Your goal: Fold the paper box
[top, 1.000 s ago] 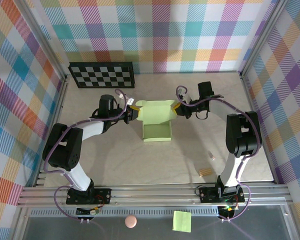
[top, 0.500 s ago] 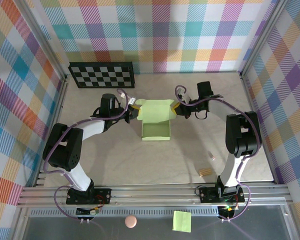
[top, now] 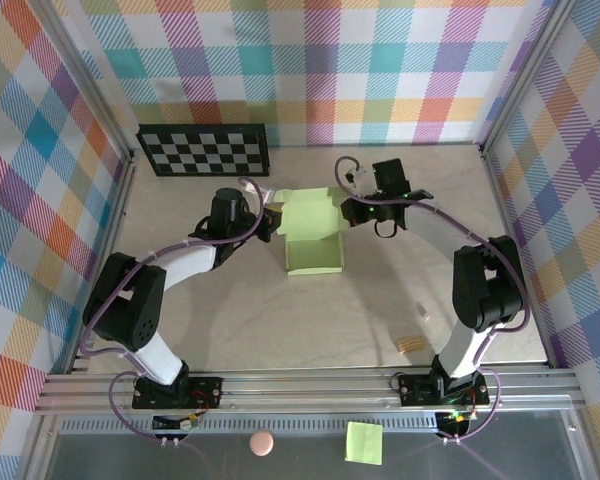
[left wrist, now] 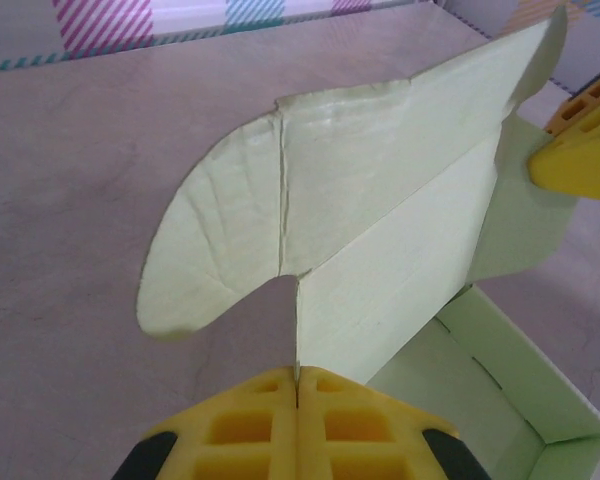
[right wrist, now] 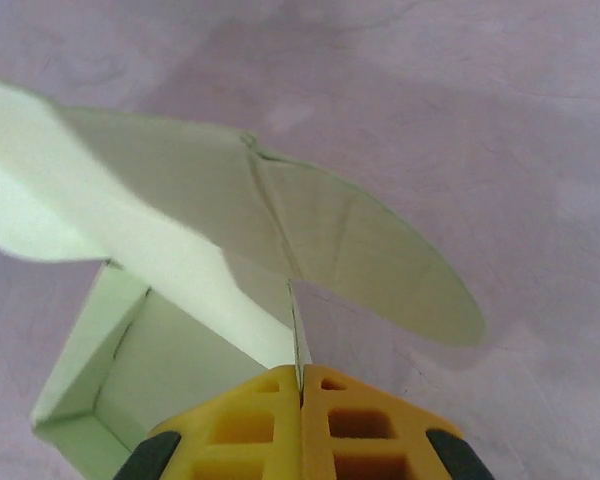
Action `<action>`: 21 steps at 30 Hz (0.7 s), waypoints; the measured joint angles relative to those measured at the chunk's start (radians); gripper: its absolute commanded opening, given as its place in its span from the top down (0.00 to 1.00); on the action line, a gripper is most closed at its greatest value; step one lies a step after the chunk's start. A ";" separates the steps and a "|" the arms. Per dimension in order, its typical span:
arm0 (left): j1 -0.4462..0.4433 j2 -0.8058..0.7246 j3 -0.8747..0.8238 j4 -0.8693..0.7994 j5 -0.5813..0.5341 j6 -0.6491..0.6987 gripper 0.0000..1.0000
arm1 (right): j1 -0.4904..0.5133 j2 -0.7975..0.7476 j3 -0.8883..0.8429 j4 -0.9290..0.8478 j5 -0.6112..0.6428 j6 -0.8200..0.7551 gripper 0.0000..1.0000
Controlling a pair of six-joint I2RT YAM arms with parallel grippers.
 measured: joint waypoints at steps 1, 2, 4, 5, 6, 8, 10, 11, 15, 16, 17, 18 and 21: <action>-0.005 0.000 0.000 0.004 -0.012 -0.012 0.94 | 0.015 -0.006 0.000 0.005 0.045 0.050 1.00; -0.011 0.000 0.001 0.010 -0.025 -0.024 0.94 | 0.030 -0.010 -0.002 0.012 0.090 0.092 1.00; -0.020 0.001 0.003 0.018 -0.049 -0.042 0.94 | 0.060 -0.019 -0.011 0.031 0.172 0.157 1.00; -0.023 0.002 0.006 0.018 -0.061 -0.050 0.94 | 0.075 -0.023 -0.018 0.043 0.211 0.185 1.00; -0.025 0.004 0.009 0.018 -0.070 -0.055 0.94 | 0.089 -0.027 -0.028 0.056 0.248 0.208 1.00; -0.029 0.013 0.022 0.018 -0.092 -0.064 0.94 | 0.116 -0.034 -0.050 0.087 0.319 0.253 1.00; -0.030 0.023 0.035 0.018 -0.109 -0.071 0.94 | 0.134 -0.034 -0.065 0.114 0.370 0.288 1.00; -0.031 0.028 0.039 0.021 -0.115 -0.071 0.94 | 0.141 -0.034 -0.072 0.129 0.396 0.302 1.00; -0.031 0.068 0.065 0.071 -0.124 -0.071 0.94 | 0.159 -0.034 -0.092 0.196 0.480 0.330 1.00; -0.031 0.085 0.080 0.078 -0.124 -0.071 0.94 | 0.162 -0.033 -0.093 0.209 0.496 0.333 1.00; -0.031 0.104 0.098 0.081 -0.124 -0.071 0.94 | 0.162 -0.030 -0.093 0.222 0.513 0.335 1.00; -0.031 0.118 0.111 0.086 -0.123 -0.071 0.94 | 0.163 -0.028 -0.093 0.233 0.526 0.336 1.00; -0.031 0.148 0.143 0.099 -0.116 -0.071 0.92 | 0.164 -0.026 -0.106 0.279 0.568 0.343 1.00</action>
